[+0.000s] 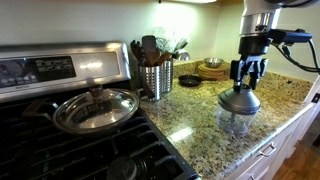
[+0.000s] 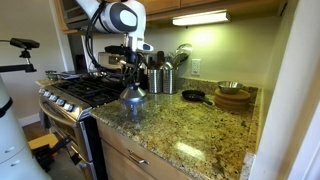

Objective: Take the cap off of the clear container then remove the object inside the container

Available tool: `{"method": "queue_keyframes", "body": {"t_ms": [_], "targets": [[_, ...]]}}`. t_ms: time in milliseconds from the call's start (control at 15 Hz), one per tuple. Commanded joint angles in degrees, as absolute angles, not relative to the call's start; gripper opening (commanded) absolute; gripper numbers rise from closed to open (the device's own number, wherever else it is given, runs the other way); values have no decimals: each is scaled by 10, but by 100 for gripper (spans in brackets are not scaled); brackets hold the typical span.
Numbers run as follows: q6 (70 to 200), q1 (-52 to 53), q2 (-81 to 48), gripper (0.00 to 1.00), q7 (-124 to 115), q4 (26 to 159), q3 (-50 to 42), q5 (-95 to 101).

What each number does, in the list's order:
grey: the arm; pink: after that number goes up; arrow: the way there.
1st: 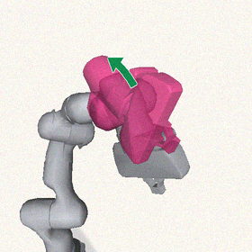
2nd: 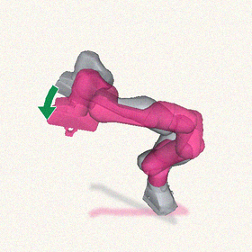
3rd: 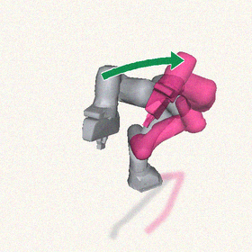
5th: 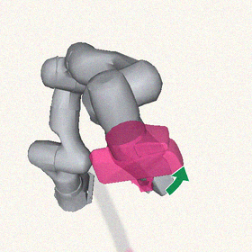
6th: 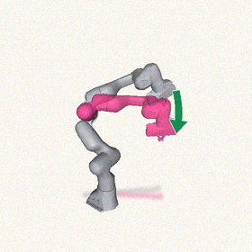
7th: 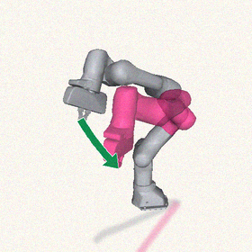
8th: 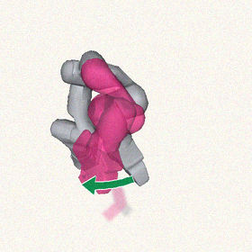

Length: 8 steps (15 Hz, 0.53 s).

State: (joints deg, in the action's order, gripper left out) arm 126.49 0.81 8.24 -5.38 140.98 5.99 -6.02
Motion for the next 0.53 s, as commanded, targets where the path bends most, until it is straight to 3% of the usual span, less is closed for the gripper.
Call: {"method": "queue_keyframes", "body": {"t_ms": [0,200,467], "targets": [[1285,19,83,58,-41,1416,48,-71],[1290,19,87,39,-40,1415,48,-67],[1290,19,86,35,-42,1413,49,-60]]}}
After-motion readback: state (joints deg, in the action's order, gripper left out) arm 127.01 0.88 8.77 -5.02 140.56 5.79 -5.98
